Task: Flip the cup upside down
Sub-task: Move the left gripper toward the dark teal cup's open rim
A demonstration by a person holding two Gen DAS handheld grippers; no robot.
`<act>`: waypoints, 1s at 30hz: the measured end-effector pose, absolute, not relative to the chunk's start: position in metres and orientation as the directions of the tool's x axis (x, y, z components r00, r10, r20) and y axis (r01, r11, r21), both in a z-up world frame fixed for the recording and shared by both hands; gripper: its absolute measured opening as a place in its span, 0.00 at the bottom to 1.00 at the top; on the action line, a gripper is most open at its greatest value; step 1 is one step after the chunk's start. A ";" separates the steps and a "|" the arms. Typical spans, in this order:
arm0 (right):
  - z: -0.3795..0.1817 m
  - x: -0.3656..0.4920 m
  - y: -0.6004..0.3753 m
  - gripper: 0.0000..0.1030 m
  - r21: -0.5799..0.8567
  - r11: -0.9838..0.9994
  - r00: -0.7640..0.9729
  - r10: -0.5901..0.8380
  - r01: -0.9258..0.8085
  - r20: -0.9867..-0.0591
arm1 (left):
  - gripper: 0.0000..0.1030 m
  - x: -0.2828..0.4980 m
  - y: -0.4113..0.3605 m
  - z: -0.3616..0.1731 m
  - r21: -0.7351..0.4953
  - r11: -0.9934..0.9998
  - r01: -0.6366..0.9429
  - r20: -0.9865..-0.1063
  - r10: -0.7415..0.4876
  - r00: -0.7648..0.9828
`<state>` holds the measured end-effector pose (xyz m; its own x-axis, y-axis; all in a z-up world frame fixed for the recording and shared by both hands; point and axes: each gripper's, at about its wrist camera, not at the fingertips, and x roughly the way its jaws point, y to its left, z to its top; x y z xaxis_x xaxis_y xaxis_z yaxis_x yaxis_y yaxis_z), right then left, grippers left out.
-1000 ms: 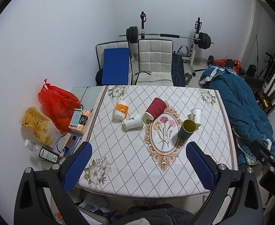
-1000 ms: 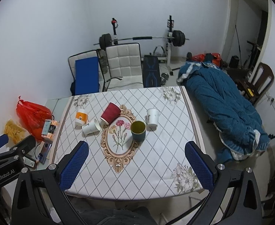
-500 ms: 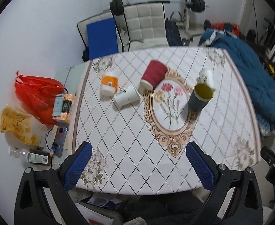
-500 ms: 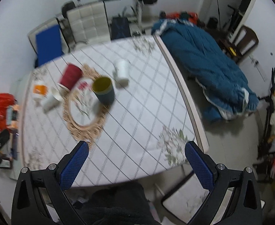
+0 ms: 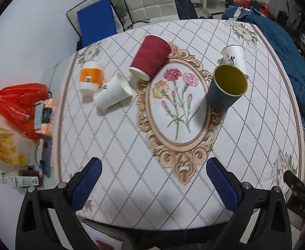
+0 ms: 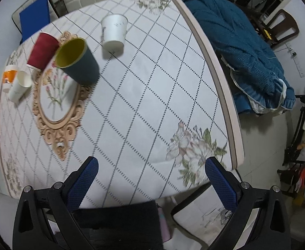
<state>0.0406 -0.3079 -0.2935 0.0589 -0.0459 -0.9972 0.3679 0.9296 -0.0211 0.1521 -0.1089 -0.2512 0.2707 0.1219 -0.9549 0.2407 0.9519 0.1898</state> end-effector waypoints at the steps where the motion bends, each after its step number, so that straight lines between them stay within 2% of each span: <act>1: -0.302 0.046 -0.314 1.00 -0.021 0.933 0.051 -0.042 0.360 -0.998 | 1.00 0.157 -0.117 -0.257 0.184 0.952 0.243 -0.956 0.117 0.268; 10: -0.341 0.084 -0.353 1.00 -0.063 0.943 0.017 -0.073 0.327 -0.997 | 0.99 0.181 -0.172 -0.290 0.150 0.942 0.301 -0.941 0.043 0.337; 16: -0.356 0.108 -0.369 1.00 -0.123 0.945 0.012 -0.133 0.303 -0.991 | 0.99 0.190 -0.196 -0.310 0.183 0.926 0.329 -0.904 0.027 0.427; 30: -0.391 0.140 -0.392 1.00 -0.171 0.940 -0.034 -0.168 0.294 -0.985 | 0.99 0.213 -0.228 -0.350 0.200 0.901 0.385 -0.890 0.004 0.455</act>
<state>0.1396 -0.3922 -0.3906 -0.0344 -0.1682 -0.9851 0.2944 0.9403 -0.1709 0.2133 -0.2280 -0.3503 0.4550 0.0036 -0.8905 0.3846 0.9011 0.2002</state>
